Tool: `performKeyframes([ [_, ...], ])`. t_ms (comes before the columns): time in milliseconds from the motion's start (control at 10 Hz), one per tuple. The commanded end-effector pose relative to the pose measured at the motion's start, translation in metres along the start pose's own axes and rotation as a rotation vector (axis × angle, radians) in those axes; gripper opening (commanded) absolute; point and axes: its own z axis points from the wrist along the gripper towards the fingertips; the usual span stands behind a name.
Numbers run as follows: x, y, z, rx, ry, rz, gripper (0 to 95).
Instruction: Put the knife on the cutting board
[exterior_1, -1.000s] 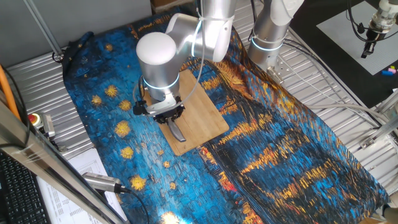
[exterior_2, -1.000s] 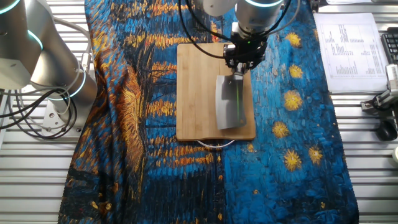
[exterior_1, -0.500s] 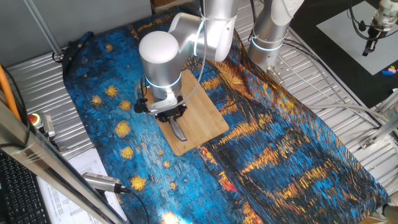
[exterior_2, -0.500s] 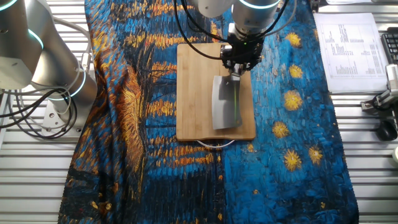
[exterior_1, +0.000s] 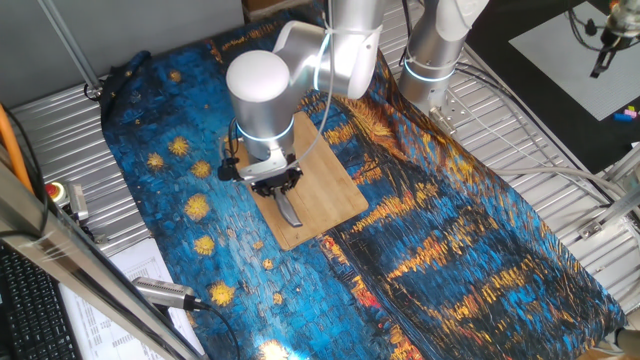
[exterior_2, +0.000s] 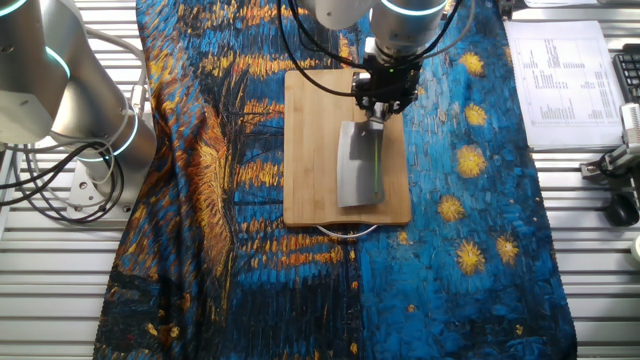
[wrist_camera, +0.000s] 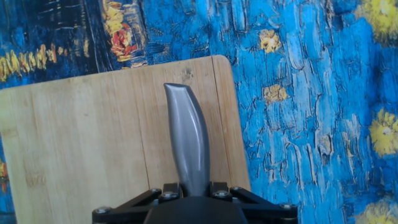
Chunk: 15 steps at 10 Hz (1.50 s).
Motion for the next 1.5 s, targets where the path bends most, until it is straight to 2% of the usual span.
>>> performKeyframes([
  [100, -0.0001, -0.0002, 0.0005, -0.002, 0.0, -0.01, 0.0],
  [600, 0.0, 0.0005, 0.0009, -0.006, -0.005, -0.006, 0.0],
  [700, 0.0, 0.0005, 0.0009, -0.005, -0.005, -0.014, 19.0],
  [900, 0.0, 0.0005, 0.0009, -0.005, -0.005, -0.021, 19.0],
  [1000, 0.0, 0.0005, 0.0009, -0.005, -0.005, -0.022, 38.0],
  [1500, -0.0001, 0.0002, -0.0017, -0.004, -0.001, -0.009, 38.0],
])
